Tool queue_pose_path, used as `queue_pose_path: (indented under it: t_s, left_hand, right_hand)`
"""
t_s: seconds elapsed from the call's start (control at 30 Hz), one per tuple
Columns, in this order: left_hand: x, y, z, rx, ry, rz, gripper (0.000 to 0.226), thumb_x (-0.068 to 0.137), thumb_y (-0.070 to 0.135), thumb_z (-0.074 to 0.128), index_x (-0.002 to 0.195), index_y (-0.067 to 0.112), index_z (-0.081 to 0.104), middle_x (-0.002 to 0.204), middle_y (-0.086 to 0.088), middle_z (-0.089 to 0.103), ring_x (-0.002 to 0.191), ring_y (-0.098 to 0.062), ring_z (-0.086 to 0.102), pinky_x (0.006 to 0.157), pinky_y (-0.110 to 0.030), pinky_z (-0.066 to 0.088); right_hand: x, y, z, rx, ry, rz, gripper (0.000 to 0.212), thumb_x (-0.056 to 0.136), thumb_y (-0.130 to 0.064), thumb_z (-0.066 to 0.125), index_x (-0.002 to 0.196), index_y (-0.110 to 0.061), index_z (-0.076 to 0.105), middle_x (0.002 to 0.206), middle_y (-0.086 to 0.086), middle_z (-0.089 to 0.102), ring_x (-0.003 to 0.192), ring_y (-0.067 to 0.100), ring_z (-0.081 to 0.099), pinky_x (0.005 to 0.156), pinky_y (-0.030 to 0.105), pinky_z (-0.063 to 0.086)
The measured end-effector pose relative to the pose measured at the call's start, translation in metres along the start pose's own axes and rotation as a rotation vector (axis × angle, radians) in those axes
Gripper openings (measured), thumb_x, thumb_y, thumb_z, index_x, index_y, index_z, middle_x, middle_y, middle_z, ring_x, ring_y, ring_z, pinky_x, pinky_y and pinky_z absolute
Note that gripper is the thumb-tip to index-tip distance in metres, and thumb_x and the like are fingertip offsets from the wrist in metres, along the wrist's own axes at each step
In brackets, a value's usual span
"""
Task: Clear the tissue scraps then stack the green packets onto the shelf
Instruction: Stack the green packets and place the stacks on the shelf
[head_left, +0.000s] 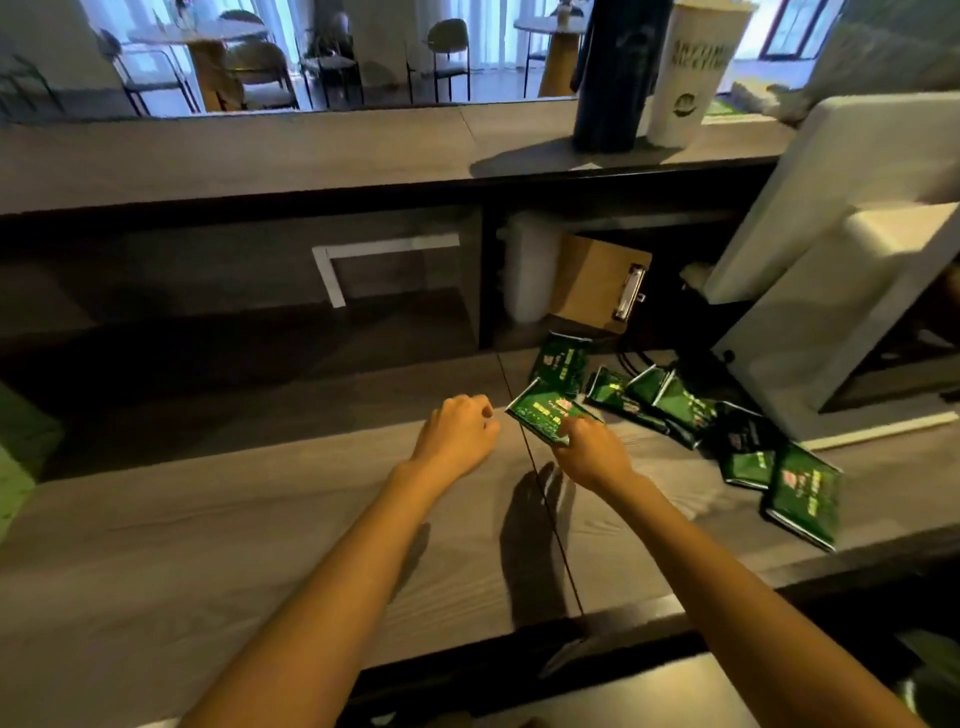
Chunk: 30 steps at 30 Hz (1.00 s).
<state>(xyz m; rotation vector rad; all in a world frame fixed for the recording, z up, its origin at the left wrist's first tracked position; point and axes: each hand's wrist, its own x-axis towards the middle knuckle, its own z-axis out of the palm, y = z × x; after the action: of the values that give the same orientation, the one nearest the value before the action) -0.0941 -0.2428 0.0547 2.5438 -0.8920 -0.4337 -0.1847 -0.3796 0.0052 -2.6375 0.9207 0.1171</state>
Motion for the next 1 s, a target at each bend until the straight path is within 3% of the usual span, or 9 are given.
queue_pose_path:
  t_s: [0.17,0.33,0.43,0.53,0.67,0.73,0.83,0.93,1.0]
  left_hand:
    - [0.03,-0.011,0.041,-0.038,-0.048,-0.044,0.025,0.094,0.02,0.046,0.114,0.012,0.06,0.115,-0.01,0.061,0.102,-0.026,0.057,0.088,-0.039,0.05]
    - [0.059,-0.034,0.071,-0.073,-0.005,-0.041,0.028,0.092,0.017,0.047,0.118,0.013,0.058,0.119,-0.009,0.059,0.106,-0.025,0.056,0.09,-0.038,0.049]
    - [0.067,-0.047,0.084,-0.147,0.064,-0.033,0.027,0.092,0.014,0.049,0.117,0.014,0.059,0.116,-0.009,0.061,0.104,-0.023,0.057,0.089,-0.035,0.049]
    - [0.07,-0.057,0.087,-0.226,0.156,-0.016,0.03,0.092,0.013,0.048,0.12,0.012,0.058,0.119,-0.01,0.06,0.108,-0.024,0.055,0.089,-0.031,0.043]
    - [0.074,-0.075,0.081,-0.416,0.24,-0.1,0.033,0.097,0.017,0.038,0.127,0.01,0.05,0.127,-0.016,0.054,0.117,-0.032,0.049,0.099,-0.038,0.043]
    - [0.071,-0.081,0.078,-0.595,0.198,-0.126,0.028,0.098,0.022,0.037,0.121,0.013,0.051,0.124,-0.016,0.054,0.109,-0.032,0.054,0.092,-0.043,0.048]
    - [0.058,-0.088,0.074,-0.961,0.071,-0.151,0.017,0.096,0.023,0.047,0.11,0.013,0.05,0.107,-0.013,0.055,0.076,-0.02,0.057,0.061,-0.026,0.052]
    - [0.05,-0.103,0.07,-1.143,0.043,-0.219,0.023,0.091,0.022,0.058,0.112,0.012,0.054,0.091,-0.01,0.061,0.07,-0.016,0.061,0.056,-0.021,0.047]
    - [0.045,-0.109,0.066,-1.118,-0.031,-0.231,0.024,0.089,0.024,0.062,0.109,0.011,0.06,0.088,-0.009,0.066,0.07,-0.015,0.063,0.054,-0.021,0.048]
  right_hand:
    - [0.036,0.023,0.022,0.065,0.064,0.016,0.046,0.091,-0.03,0.054,0.13,-0.007,0.049,0.129,0.017,0.052,0.119,0.032,0.048,0.095,0.038,0.042]
    - [0.073,0.023,0.052,-0.022,0.055,0.024,0.069,0.087,-0.048,0.054,0.141,-0.011,0.032,0.142,0.017,0.039,0.133,0.034,0.035,0.108,0.047,0.031]
    - [0.078,0.016,0.063,-0.011,0.143,-0.036,0.064,0.086,-0.042,0.057,0.138,-0.01,0.037,0.137,0.015,0.046,0.127,0.033,0.042,0.104,0.044,0.036]
    - [0.07,0.003,0.064,-0.088,0.144,-0.249,0.051,0.087,-0.027,0.058,0.133,-0.011,0.044,0.128,0.014,0.056,0.116,0.03,0.053,0.095,0.039,0.044]
    - [0.06,-0.015,0.068,-0.163,0.209,-0.407,0.031,0.088,-0.012,0.054,0.118,-0.011,0.057,0.113,0.014,0.063,0.105,0.034,0.058,0.084,0.041,0.048]
    - [0.06,-0.02,0.071,-0.126,0.3,-0.484,0.026,0.088,-0.007,0.053,0.112,-0.01,0.063,0.109,0.015,0.065,0.103,0.035,0.058,0.084,0.045,0.049]
    - [0.062,-0.02,0.074,-0.093,0.453,-0.617,0.027,0.087,-0.01,0.06,0.113,-0.015,0.068,0.114,0.009,0.06,0.109,0.028,0.049,0.089,0.04,0.043]
    - [0.059,-0.019,0.073,0.03,0.494,-0.64,0.028,0.084,-0.016,0.067,0.112,-0.016,0.069,0.122,0.008,0.05,0.116,0.025,0.039,0.091,0.028,0.03]
    - [0.056,-0.018,0.072,0.094,0.474,-0.641,0.027,0.082,-0.016,0.07,0.109,-0.014,0.07,0.129,0.009,0.044,0.12,0.024,0.034,0.089,0.022,0.023]
